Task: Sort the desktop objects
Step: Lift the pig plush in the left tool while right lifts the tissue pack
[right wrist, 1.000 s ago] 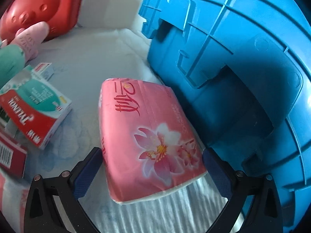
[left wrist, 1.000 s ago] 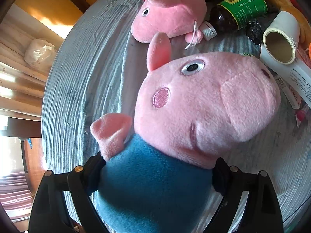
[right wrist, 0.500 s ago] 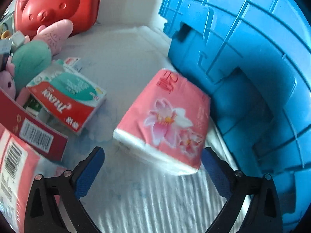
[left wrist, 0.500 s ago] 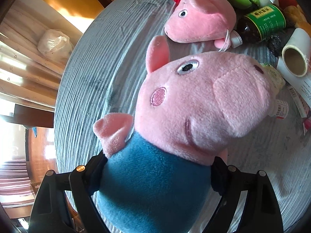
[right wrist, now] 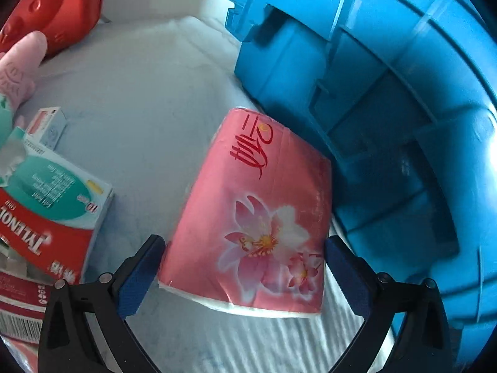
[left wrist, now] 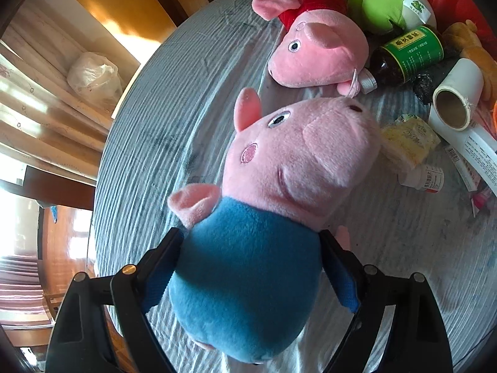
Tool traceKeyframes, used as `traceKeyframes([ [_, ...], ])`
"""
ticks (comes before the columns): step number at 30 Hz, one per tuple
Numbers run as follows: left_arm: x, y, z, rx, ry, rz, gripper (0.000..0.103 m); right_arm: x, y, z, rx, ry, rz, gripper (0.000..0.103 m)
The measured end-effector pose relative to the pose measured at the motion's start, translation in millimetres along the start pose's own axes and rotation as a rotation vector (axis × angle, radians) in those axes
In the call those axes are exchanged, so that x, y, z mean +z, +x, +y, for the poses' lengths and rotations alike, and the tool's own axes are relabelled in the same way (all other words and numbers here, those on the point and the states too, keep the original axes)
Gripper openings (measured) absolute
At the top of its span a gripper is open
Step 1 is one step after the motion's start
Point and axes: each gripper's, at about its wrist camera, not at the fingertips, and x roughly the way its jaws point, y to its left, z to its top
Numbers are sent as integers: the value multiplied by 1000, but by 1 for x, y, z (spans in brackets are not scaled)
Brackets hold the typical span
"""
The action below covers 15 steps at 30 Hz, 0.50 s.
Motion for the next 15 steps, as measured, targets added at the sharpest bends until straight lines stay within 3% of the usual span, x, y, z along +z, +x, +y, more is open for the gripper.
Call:
traceKeyframes([
  [5, -1, -4, 4, -1, -2, -25, 87, -57, -35, -8, 189, -158, 18, 103],
  [8, 0, -5, 4, -7, 4, -36, 87, -71, -50, -36, 293, -85, 9, 103],
  [11, 1, -1, 8, -20, 0, -30, 87, -55, -56, -45, 261, -82, -28, 103],
  [15, -2, 2, 8, -39, -2, -25, 87, -36, -31, -41, 265, -83, 75, 103],
])
